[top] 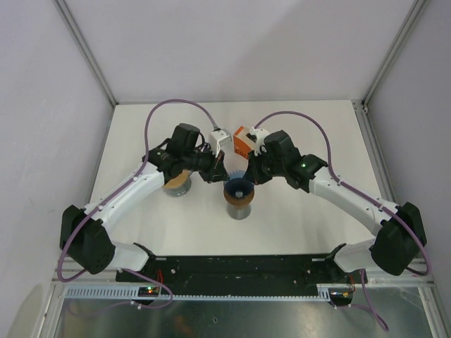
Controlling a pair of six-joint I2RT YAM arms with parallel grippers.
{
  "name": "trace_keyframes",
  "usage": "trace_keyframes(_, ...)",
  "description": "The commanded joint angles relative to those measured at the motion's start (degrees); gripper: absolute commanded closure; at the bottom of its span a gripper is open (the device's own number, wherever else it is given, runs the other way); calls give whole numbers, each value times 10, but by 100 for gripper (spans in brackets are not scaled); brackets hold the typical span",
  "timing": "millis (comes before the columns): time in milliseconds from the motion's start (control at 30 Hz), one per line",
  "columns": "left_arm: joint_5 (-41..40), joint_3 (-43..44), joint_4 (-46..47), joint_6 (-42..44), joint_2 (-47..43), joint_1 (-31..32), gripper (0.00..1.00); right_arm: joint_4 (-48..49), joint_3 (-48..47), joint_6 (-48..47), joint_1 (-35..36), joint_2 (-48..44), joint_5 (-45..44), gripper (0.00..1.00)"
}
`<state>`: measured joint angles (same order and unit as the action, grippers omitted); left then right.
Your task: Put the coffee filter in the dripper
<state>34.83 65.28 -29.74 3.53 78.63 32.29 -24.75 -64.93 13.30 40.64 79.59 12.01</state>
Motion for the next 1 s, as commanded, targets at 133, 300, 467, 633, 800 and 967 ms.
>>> trace_keyframes(133,1,-45,-63,53,50,5,100,3,46,-34,-3,43,-31,100)
trace_keyframes(300,-1,-8,-63,43,32,-3,100,32,43,-24,-2,23,-21,100)
trace_keyframes(467,-12,24,-64,29,17,-4,100,51,29,-15,1,20,-7,92)
trace_keyframes(633,-13,42,-64,23,9,-4,100,58,6,-11,6,17,0,78)
trace_keyframes(800,-14,46,-65,22,8,-5,99,52,-20,-13,11,21,6,69)
trace_keyframes(967,-11,58,-66,20,1,-6,94,46,-36,-17,13,17,4,62)
